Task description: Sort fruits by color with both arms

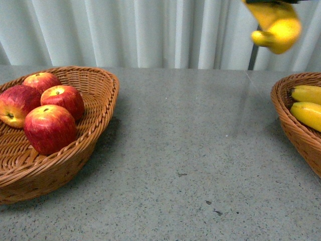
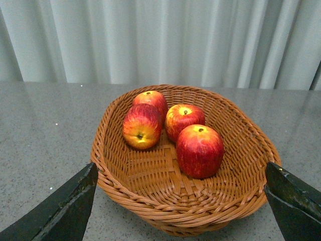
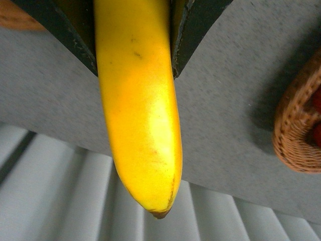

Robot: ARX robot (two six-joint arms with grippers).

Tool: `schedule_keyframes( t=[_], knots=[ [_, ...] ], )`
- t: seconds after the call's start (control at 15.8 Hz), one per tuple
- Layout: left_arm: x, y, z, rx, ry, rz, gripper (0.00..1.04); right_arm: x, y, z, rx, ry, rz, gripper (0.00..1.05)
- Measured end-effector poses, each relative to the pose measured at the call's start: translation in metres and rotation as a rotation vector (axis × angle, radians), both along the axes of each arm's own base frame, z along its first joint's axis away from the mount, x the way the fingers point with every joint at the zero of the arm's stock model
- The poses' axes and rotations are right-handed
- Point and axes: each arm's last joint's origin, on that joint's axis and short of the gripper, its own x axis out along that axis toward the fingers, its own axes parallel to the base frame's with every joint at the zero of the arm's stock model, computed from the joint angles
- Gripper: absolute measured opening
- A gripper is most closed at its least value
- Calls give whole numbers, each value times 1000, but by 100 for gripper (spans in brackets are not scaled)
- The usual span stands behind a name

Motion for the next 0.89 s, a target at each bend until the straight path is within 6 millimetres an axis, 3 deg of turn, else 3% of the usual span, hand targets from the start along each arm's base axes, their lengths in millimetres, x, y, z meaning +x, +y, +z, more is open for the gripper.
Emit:
schedule_keyframes(
  t=[0.13, 0.25, 0.38, 0.57, 0.89],
  knots=[
    [0, 0, 0, 0, 0, 0, 98, -35, -44, -18, -55, 13, -70, 31],
    [0, 0, 0, 0, 0, 0, 98, -69, -83, -48, -116, 64, -106, 31],
    [0, 0, 0, 0, 0, 0, 98, -88, -113, -68, -173, 74, -147, 31],
    [0, 0, 0, 0, 0, 0, 98, -104, -125, -79, -229, 90, -114, 31],
    [0, 0, 0, 0, 0, 0, 98, -111, -122, -63, -230, -3, -83, 90]
  ],
)
